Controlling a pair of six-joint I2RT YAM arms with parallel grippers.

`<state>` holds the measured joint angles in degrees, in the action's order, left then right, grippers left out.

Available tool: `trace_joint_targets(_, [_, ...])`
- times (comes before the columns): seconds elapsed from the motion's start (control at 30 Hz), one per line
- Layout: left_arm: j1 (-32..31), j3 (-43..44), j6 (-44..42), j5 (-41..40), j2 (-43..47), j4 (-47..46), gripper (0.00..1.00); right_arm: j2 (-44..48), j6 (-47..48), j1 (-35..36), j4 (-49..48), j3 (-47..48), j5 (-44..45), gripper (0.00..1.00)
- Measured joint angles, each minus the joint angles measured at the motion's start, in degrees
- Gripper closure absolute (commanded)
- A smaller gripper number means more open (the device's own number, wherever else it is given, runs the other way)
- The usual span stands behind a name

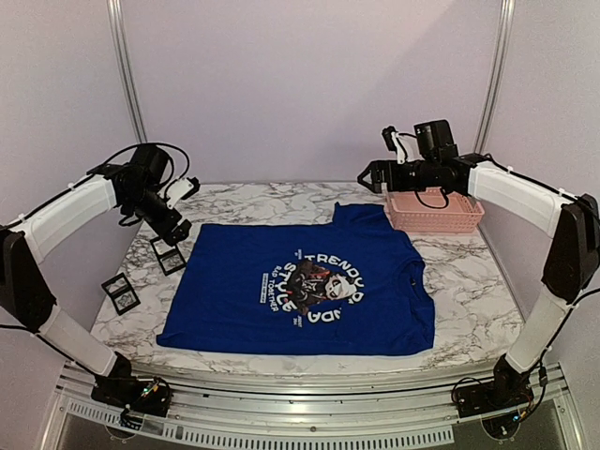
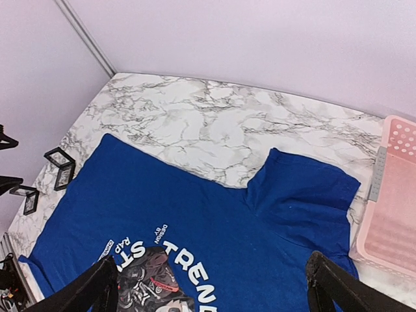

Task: Pin the brooch onto the clothing
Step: Smooth out the flattened clothing at the center of the board, then pick up the brooch from the brooch box.

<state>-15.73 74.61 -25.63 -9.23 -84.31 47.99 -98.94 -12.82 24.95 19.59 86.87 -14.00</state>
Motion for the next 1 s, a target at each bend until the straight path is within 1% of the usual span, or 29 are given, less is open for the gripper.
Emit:
trace_joint_targets(0.13, [7.3,-5.3,0.9,0.0,3.9,1.4,0.01,2.6,-0.9,0.9,-2.7,-4.6,-2.5,0.01])
trace_joint_targets(0.2, [10.3,-7.7,0.8,-0.2,6.8,2.5,0.04,3.2,-1.3,1.1,-3.6,-7.0,-3.3,0.01])
trace_joint_targets(0.4, [19.1,-11.0,-2.0,0.8,12.6,6.6,0.33,3.5,-2.1,1.3,-5.1,-11.9,-5.0,0.01])
trace_joint_targets(0.47, [22.8,-12.6,-4.2,1.2,13.9,8.6,0.39,4.0,-2.4,1.3,-6.4,-13.7,-5.5,0.01])
trace_joint_targets(0.57, [26.0,-15.6,-6.6,1.6,15.4,12.8,0.42,5.7,-2.6,1.3,-8.4,-17.2,-6.4,0.01])
trace_joint_targets(0.67, [26.4,-17.6,-9.4,4.9,17.5,18.7,0.43,7.5,-2.8,1.3,-10.1,-20.0,-6.8,0.01])
trace_joint_targets(0.77, [26.4,-18.7,-12.6,9.2,22.2,23.5,0.46,7.9,-2.8,1.3,-11.4,-20.3,-7.2,0.01])
trace_joint_targets(0.9, [26.4,-22.6,-14.9,10.0,25.1,25.0,0.42,7.8,-2.1,1.3,-12.1,-20.2,-7.6,0.01])
trace_joint_targets(1.0, [26.4,-26.9,-14.7,6.7,22.8,22.5,0.40,7.2,-1.6,1.3,-12.3,-19.8,-7.8,0.01])
